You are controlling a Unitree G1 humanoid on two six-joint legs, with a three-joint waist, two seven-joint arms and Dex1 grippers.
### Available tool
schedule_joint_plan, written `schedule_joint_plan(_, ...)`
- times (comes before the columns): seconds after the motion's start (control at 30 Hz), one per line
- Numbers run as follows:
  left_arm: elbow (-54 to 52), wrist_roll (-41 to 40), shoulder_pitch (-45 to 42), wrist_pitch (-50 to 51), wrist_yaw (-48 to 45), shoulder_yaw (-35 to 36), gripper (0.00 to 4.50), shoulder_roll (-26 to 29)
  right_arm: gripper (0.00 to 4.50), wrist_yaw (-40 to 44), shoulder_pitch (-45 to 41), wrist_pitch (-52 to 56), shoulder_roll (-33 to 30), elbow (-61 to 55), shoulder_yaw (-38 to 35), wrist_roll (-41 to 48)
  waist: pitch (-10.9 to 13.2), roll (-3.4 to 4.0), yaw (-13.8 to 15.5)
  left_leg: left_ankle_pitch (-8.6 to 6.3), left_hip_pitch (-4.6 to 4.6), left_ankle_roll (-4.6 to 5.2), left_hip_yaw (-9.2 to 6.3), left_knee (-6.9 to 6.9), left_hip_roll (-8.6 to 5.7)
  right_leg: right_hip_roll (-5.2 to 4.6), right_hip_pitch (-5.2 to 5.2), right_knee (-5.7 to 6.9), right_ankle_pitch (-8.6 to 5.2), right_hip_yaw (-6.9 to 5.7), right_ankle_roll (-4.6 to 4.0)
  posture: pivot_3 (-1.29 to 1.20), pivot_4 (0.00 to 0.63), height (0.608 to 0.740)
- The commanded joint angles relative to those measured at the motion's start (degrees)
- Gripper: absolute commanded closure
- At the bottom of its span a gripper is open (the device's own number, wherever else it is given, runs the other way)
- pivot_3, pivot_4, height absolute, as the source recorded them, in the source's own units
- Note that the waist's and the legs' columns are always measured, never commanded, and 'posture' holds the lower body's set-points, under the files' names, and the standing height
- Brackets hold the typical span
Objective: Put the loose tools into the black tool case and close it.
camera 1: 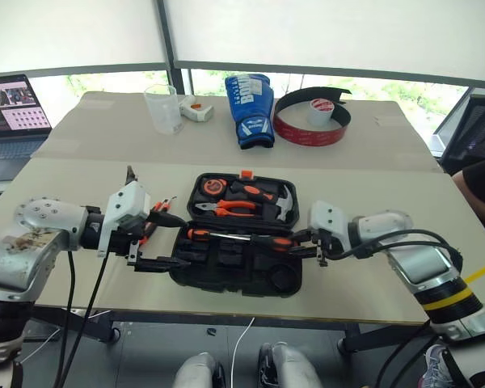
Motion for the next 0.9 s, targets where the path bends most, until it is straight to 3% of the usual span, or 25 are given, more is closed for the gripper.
schedule_joint_plan(0.03,-1.07,-0.78,-0.71,-0.37,1.0,1.27,0.0,0.43,3.56,0.74,-2.13,-1.09,1.38,-0.55,-0.71,-0.22,0.0,0.0,-0.07,0.0,0.0,0.0,0.0,0.0,0.0,0.0,0.0,0.01,0.0,0.0,0.0,0.0,0.15,0.727)
schedule_joint_plan(0.2,0.03,-0.56,-2.29,-0.8,0.84,0.28,0.0,0.28,3.56,0.61,-2.66,-1.14,1.77,0.48,0.16,-2.67,0.0,0.0,-0.14,0.01,0.0,-0.03,0.0,0.0,0.01,0.0,-0.01,0.04,0.0,-0.01,0.0,0.0,0.15,0.727)
schedule_joint_plan(0.27,0.5,-0.42,-2.89,-0.96,0.62,-0.11,0.0,0.24,2.54,0.81,-2.71,-1.51,2.01,0.42,-0.14,-2.74,0.0,0.0,-0.13,0.01,0.0,-0.03,0.0,0.0,0.0,0.0,-0.01,0.03,0.0,-0.01,0.0,0.0,0.15,0.727)
schedule_joint_plan(0.5,2.81,0.47,-4.72,-2.36,-0.2,-1.46,0.0,-0.08,0.19,-1.02,-4.69,2.24,4.74,-2.59,-2.5,-0.42,0.0,0.0,-0.31,0.02,0.0,-0.03,0.0,0.0,0.01,0.0,-0.01,0.05,0.0,-0.02,-0.01,0.0,0.15,0.727)
schedule_joint_plan(0.63,3.87,0.78,-5.52,-3.23,-0.22,-2.35,0.0,-0.48,0.19,-2.08,-5.44,5.76,7.32,-4.16,-2.61,0.83,0.0,0.0,-0.52,0.02,0.01,-0.04,0.01,0.01,0.01,0.0,-0.03,0.11,0.0,0.01,-0.01,0.0,0.15,0.727)
schedule_joint_plan(0.73,4.55,1.02,-5.89,-3.88,-0.27,-2.85,0.0,-0.72,0.92,-2.96,-5.5,6.42,8.72,-4.31,-1.69,0.47,0.0,0.0,-0.5,0.02,0.0,-0.04,0.01,0.02,0.0,-0.01,-0.06,0.2,-0.03,0.01,-0.05,0.0,0.15,0.727)
schedule_joint_plan(0.9,5.23,1.34,-6.0,-4.69,-0.43,-3.25,0.0,-0.67,2.67,-4.67,-5.35,6.87,10.91,-3.23,-0.36,-0.87,0.0,0.0,-0.51,0.02,-0.02,-0.04,0.03,0.08,-0.01,-0.03,-0.12,0.32,-0.05,0.03,-0.09,0.0,0.15,0.727)
